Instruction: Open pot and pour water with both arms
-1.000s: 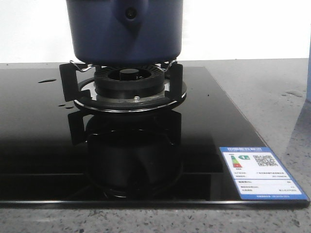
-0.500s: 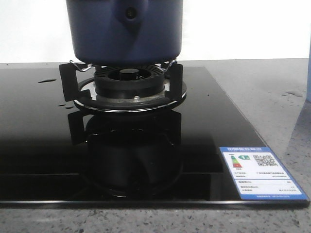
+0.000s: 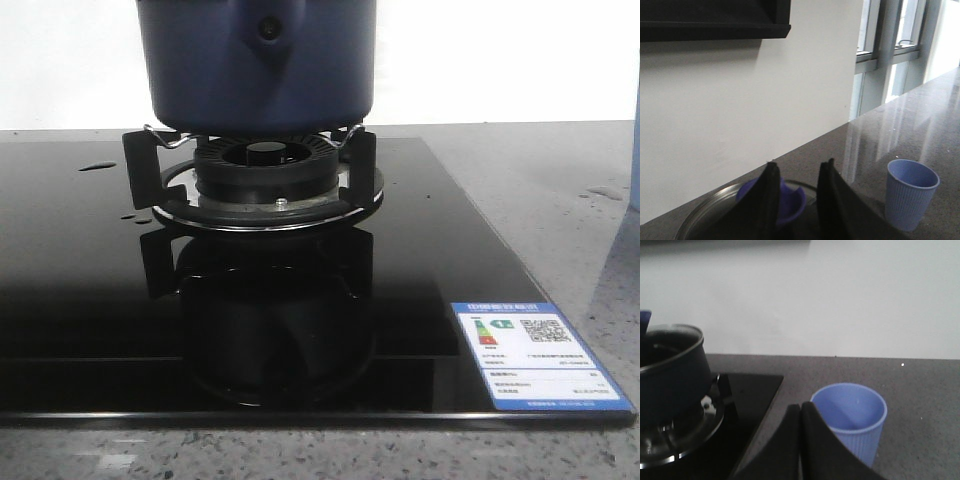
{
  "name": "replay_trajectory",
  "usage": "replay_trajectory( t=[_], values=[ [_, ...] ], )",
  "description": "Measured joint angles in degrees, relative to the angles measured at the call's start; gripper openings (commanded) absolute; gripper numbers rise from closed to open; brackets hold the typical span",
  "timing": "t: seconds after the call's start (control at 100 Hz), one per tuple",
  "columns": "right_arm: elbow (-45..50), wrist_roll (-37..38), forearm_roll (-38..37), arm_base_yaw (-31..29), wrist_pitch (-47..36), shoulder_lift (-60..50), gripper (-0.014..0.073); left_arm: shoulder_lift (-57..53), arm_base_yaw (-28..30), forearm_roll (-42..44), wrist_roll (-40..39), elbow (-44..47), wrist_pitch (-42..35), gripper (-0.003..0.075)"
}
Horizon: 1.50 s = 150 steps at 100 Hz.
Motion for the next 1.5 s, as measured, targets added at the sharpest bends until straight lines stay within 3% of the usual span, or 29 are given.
replay_trajectory(
  t=[0.06,0.21,0.43,0.59,0.82,1.5],
  values=[
    [0.0,-2.63,-0.04,0.0,4.3,-1.7,-0.0074,-5.59,0.0,0.09,-0.42,4.53,-3.05,-0.0021],
    [0.0,-8.84,0.05,0.0,13.6,-7.21,-0.0074,-19.69,0.0,0.09,-0.68,16.1,-8.54,-0.0019],
    [0.0,-10.37,2.31,0.0,15.99,-17.42,-0.0074,-37.66,0.0,0.09,-0.79,31.82,-10.56,-0.0019],
    [-0.03,-10.46,2.69,0.0,16.12,-20.65,-0.0074,-46.63,0.0,0.09,-0.87,38.46,-10.68,-0.0019],
    [-0.03,-10.46,2.69,0.0,16.22,-20.65,-0.0074,-51.87,0.0,0.09,-0.87,40.57,-10.68,-0.0019],
    [-0.12,-10.46,2.69,0.0,16.34,-20.65,-0.0074,-51.97,0.0,-0.01,-1.0,40.79,-12.72,-0.0019]
  ],
)
